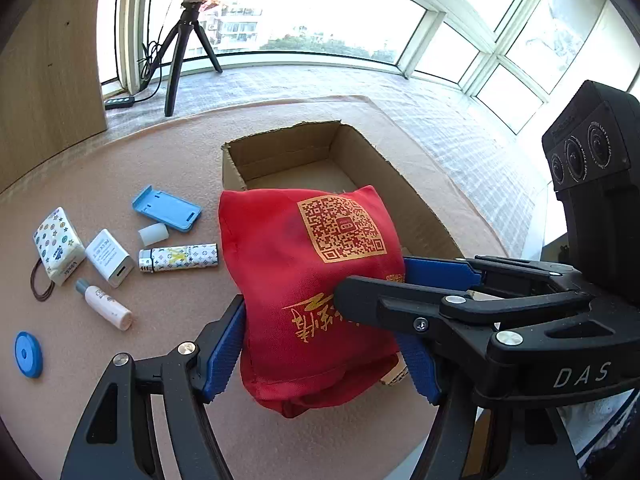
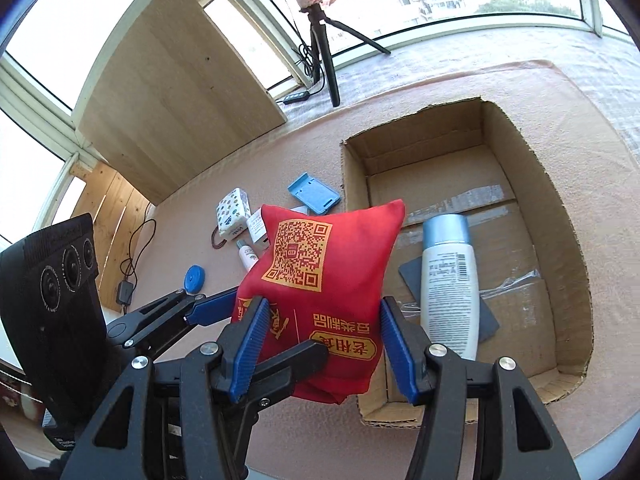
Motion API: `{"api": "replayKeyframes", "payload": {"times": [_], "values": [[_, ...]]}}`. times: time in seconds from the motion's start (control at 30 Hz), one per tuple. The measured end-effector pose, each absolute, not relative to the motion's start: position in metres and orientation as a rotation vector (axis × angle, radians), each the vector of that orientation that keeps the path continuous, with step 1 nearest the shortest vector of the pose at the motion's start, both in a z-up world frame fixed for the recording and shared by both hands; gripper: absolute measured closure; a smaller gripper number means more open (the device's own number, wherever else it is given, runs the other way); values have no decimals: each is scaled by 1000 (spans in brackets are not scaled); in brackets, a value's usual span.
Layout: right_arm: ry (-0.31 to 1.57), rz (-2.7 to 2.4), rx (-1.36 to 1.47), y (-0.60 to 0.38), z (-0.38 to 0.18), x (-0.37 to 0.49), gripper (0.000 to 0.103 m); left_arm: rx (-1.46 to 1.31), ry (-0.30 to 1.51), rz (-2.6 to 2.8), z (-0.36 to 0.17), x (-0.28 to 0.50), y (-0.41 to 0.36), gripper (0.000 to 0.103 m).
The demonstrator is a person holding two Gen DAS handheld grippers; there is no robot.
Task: Organize objects
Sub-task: 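Carry the red bag with both grippers over the cardboard box, then lower the red bag into the box and open both grippers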
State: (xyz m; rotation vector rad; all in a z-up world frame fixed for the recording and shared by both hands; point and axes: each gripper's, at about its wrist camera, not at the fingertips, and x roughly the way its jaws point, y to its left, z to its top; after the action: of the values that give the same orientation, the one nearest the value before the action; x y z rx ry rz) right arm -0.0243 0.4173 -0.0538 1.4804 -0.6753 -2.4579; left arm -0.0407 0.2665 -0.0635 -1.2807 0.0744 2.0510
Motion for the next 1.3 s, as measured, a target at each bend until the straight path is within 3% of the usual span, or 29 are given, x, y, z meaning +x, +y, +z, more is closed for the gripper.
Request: {"api": "replayKeyframes", "payload": {"times": [0.3, 0.63, 0.97, 1.3], "values": [[-728, -2514, 1494, 460, -59, -16, 49, -1276, 122, 2003, -69, -38, 327, 29], [-735, -2570, 1483, 465, -55, -11, 49, -1286, 137, 2041, -67, -43, 318, 29], [-654, -2623, 1413, 433, -41, -6, 49, -1320, 98, 2140, -60, -50, 255, 29], [-566, -2575, 1378, 374, -36, -15, 50, -1476, -42, 2354, -76, -90, 129, 29]]}}
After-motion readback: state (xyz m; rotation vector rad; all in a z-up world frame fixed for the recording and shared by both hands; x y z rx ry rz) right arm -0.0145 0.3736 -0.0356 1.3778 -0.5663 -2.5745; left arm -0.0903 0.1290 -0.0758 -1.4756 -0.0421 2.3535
